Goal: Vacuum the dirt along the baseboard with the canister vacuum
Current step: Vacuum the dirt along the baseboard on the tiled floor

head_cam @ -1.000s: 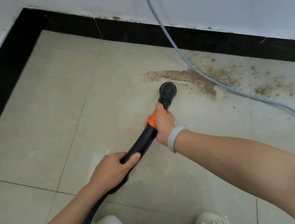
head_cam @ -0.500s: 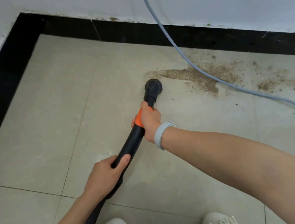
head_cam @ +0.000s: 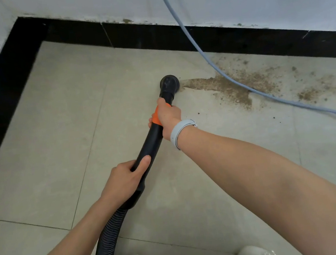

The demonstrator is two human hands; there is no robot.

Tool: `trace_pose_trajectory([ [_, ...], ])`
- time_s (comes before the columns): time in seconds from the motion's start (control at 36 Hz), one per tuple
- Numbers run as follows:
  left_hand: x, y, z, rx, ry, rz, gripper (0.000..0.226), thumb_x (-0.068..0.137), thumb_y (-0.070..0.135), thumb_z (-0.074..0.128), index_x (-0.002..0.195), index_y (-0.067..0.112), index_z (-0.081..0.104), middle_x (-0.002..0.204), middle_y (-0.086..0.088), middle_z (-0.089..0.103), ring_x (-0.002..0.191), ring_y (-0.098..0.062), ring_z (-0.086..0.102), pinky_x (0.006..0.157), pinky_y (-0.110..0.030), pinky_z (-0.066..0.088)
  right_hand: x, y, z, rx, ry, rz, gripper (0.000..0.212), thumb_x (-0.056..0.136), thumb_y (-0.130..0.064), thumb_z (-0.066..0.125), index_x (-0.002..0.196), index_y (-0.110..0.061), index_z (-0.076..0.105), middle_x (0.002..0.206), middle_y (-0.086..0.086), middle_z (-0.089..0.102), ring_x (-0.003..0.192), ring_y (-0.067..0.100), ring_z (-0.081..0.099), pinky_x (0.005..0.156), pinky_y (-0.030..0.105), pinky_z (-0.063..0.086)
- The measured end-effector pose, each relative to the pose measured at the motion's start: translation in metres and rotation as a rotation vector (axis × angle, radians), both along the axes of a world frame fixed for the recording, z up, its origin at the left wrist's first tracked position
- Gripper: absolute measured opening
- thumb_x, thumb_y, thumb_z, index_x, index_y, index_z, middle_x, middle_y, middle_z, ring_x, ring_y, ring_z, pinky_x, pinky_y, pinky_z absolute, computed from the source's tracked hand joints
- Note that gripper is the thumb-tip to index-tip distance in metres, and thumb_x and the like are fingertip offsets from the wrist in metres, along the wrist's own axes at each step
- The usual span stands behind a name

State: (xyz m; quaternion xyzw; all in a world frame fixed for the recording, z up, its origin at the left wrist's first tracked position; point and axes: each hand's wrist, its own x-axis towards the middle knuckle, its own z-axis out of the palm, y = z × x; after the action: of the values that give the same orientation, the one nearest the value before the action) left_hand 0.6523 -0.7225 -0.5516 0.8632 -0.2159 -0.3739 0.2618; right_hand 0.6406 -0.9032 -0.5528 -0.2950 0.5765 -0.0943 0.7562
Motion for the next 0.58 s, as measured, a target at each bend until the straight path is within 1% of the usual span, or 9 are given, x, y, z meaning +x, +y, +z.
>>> trace_pose_trajectory([
  [0.14, -0.014, -0.008, -0.004, 0.004, 0.042, -0.036, 0.055, 0.09, 0.057, 0.05, 0.059, 0.012, 0.051, 0.053, -0.002, 0.061, 0.048, -0.014, 0.054, 0.057, -0.029, 0.045, -0.022, -0.009, -0.005, 0.014, 0.023, -0.034, 0.016, 0.094, -0.026, 0.051, 0.089, -0.012, 0.048, 0.064, 0.007, 0.049, 0.047, 0.019, 0.05, 0.049, 0.029, 0.048],
  [0.22, -0.018, -0.016, -0.005, 0.004, 0.049, -0.06, 0.054, 0.09, 0.057, 0.051, 0.058, 0.013, 0.049, 0.054, -0.001, 0.061, 0.049, -0.014, 0.053, 0.057, -0.029, 0.044, -0.031, -0.016, -0.005, 0.006, 0.028, -0.059, 0.017, 0.094, -0.027, 0.051, 0.091, -0.011, 0.049, 0.064, 0.007, 0.049, 0.047, 0.019, 0.05, 0.049, 0.029, 0.048],
  [0.36, -0.02, -0.025, -0.003, 0.012, 0.041, -0.102, 0.055, 0.089, 0.06, 0.049, 0.058, 0.015, 0.047, 0.053, 0.0, 0.061, 0.05, -0.014, 0.055, 0.058, -0.028, 0.044, -0.04, -0.025, -0.002, 0.012, 0.04, -0.087, 0.018, 0.095, -0.027, 0.051, 0.086, -0.012, 0.048, 0.062, 0.007, 0.049, 0.047, 0.019, 0.049, 0.049, 0.029, 0.048],
  [0.47, -0.022, -0.031, -0.001, 0.012, 0.058, -0.126, 0.056, 0.088, 0.062, 0.049, 0.06, 0.014, 0.052, 0.056, -0.002, 0.065, 0.051, -0.014, 0.059, 0.062, -0.03, 0.049, -0.044, -0.031, -0.001, -0.003, 0.045, -0.106, 0.016, 0.094, -0.025, 0.051, 0.09, -0.01, 0.048, 0.063, 0.008, 0.049, 0.048, 0.02, 0.05, 0.047, 0.029, 0.047],
  [0.58, -0.023, -0.038, -0.002, 0.014, 0.068, -0.146, 0.057, 0.088, 0.064, 0.048, 0.061, 0.014, 0.054, 0.059, -0.005, 0.067, 0.055, -0.016, 0.061, 0.066, -0.036, 0.054, -0.049, -0.038, 0.0, -0.004, 0.046, -0.132, 0.017, 0.094, -0.024, 0.051, 0.084, -0.011, 0.045, 0.063, 0.009, 0.048, 0.048, 0.02, 0.048, 0.048, 0.029, 0.047],
])
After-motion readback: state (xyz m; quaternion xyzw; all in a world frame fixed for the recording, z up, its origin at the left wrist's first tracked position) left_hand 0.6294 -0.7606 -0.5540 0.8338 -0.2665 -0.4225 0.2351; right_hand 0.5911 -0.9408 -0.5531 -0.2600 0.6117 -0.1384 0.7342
